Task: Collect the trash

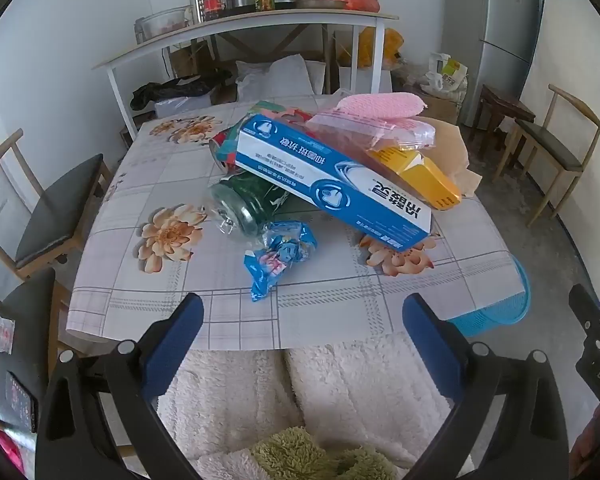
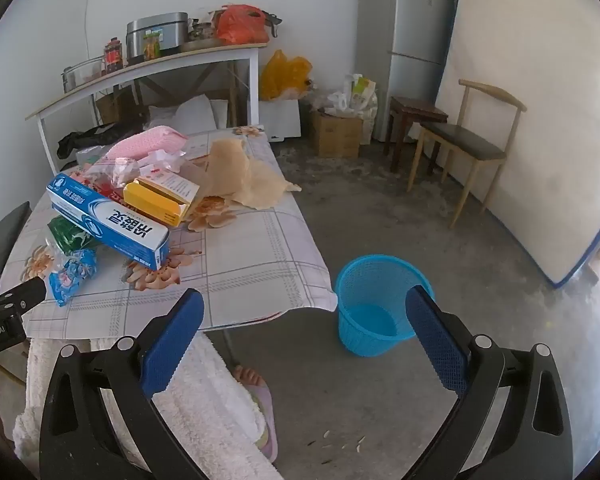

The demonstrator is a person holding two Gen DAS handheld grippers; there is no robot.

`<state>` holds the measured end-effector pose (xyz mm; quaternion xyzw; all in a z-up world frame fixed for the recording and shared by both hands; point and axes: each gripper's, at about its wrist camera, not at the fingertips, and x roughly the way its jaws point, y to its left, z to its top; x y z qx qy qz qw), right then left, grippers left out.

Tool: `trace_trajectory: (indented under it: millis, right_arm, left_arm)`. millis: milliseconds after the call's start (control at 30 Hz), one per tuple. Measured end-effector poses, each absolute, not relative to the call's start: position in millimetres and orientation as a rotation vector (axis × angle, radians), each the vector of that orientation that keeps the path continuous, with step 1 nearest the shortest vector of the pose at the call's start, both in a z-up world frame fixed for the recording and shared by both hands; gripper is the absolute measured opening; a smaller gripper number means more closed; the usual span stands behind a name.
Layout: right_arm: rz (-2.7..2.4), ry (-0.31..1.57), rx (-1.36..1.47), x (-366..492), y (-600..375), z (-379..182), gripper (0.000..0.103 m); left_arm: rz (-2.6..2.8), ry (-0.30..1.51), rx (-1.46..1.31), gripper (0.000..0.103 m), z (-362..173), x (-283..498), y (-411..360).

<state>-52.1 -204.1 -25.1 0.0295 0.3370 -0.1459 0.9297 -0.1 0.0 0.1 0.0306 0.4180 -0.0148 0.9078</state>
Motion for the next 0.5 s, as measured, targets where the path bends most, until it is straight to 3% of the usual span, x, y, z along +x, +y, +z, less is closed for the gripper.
trace_trajectory:
  millis: [500]
  right_arm:
    - [-0.297,0.684,0.06,-52.3,-203.1,-25.1,0.096]
  left_arm:
    - [-0.037,0.864,0.059,0.098,-0.6,-1.9,-1.3]
